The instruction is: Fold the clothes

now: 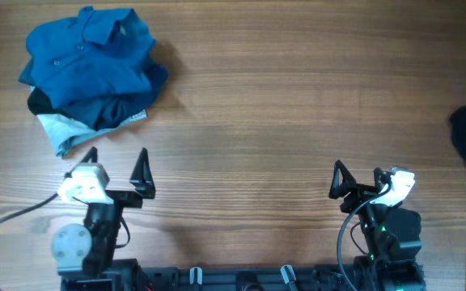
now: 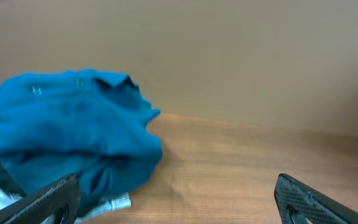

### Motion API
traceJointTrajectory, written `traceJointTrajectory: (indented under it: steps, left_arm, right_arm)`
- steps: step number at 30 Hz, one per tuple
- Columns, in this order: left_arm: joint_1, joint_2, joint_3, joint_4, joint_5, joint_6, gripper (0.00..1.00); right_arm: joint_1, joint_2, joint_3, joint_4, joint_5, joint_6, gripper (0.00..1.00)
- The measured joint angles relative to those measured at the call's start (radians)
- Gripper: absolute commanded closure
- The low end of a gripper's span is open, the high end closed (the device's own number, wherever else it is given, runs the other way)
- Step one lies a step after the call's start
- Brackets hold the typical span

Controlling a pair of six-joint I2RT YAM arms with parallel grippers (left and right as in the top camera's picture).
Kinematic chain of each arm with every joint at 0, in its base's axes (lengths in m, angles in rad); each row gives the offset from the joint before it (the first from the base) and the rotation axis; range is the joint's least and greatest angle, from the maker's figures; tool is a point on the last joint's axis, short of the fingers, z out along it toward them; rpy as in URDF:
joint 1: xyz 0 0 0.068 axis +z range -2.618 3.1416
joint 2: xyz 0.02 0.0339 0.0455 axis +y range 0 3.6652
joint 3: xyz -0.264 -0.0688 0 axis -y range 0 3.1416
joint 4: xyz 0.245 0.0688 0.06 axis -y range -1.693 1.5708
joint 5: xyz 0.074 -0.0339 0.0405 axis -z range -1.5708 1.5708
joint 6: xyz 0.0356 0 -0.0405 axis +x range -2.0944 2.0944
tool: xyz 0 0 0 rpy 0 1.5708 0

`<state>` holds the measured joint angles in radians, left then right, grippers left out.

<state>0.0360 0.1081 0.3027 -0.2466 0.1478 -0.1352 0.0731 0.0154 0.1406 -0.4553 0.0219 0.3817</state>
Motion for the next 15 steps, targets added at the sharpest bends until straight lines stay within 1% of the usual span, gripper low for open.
traceJointTrajectory:
  steps: [3,9,11,15]
  left_arm:
    - [0.0,-0.084,-0.094,0.0,0.005,-0.002,0.0]
    - [-0.029,-0.095,-0.169,0.001,0.004,-0.002,0.0]
    - [-0.05,-0.094,-0.221,-0.001,0.003,-0.002,0.0]
    - [-0.086,-0.095,-0.221,0.005,0.004,-0.002,0.0]
  right_arm:
    - [0.0,0.0,0.0,0.0,0.0,0.0,0.0]
    - [0.0,0.0,0.0,0.0,0.0,0.0,0.0]
    - [0.0,0.0,0.0,0.0,0.0,0.0,0.0]
    - [0.0,0.0,0.0,0.0,0.0,0.0,0.0]
